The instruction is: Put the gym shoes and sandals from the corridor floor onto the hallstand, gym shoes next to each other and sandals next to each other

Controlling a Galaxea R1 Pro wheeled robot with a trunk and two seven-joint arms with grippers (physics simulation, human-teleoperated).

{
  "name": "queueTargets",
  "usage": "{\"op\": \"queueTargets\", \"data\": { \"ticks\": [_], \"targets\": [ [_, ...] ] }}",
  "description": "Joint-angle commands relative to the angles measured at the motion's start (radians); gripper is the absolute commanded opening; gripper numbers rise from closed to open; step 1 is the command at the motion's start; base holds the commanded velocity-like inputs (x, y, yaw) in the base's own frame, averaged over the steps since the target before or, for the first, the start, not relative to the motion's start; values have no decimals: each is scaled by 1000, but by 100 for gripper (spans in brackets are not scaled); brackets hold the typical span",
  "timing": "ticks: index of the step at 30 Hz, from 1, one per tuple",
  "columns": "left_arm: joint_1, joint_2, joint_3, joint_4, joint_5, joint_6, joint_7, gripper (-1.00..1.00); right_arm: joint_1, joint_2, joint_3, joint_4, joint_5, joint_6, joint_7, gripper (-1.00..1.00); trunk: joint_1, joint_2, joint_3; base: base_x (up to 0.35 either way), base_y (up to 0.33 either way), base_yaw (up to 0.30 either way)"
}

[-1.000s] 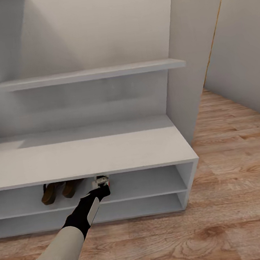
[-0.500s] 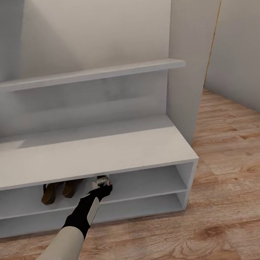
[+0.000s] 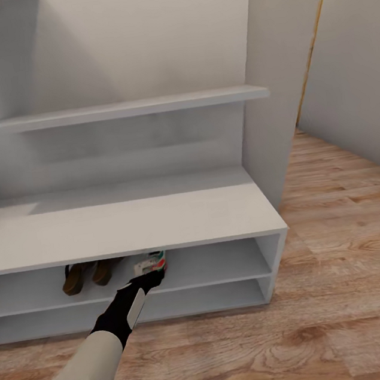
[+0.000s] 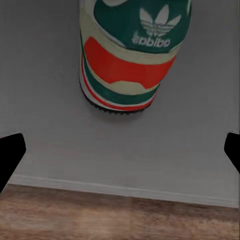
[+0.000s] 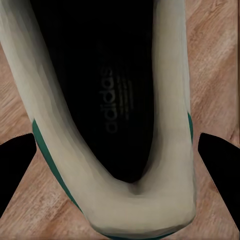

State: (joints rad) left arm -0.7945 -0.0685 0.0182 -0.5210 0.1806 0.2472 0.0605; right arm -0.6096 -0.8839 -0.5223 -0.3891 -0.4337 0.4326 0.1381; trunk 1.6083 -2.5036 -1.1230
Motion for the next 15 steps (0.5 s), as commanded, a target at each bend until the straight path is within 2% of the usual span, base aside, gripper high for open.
{"op": "queueTargets", "data": {
  "ticks": [1,15],
  "targets": [
    [0,-1,2,-2,10,6,4,100,-1,0,-7,-1,0,6,3,-100,-1,0,-1,-300,0,0],
    [1,0,4,-2,10,6,4,100,-1,1,-7,-1,0,6,3,-100,-1,0,-1,-335,0,0]
  ]
}}
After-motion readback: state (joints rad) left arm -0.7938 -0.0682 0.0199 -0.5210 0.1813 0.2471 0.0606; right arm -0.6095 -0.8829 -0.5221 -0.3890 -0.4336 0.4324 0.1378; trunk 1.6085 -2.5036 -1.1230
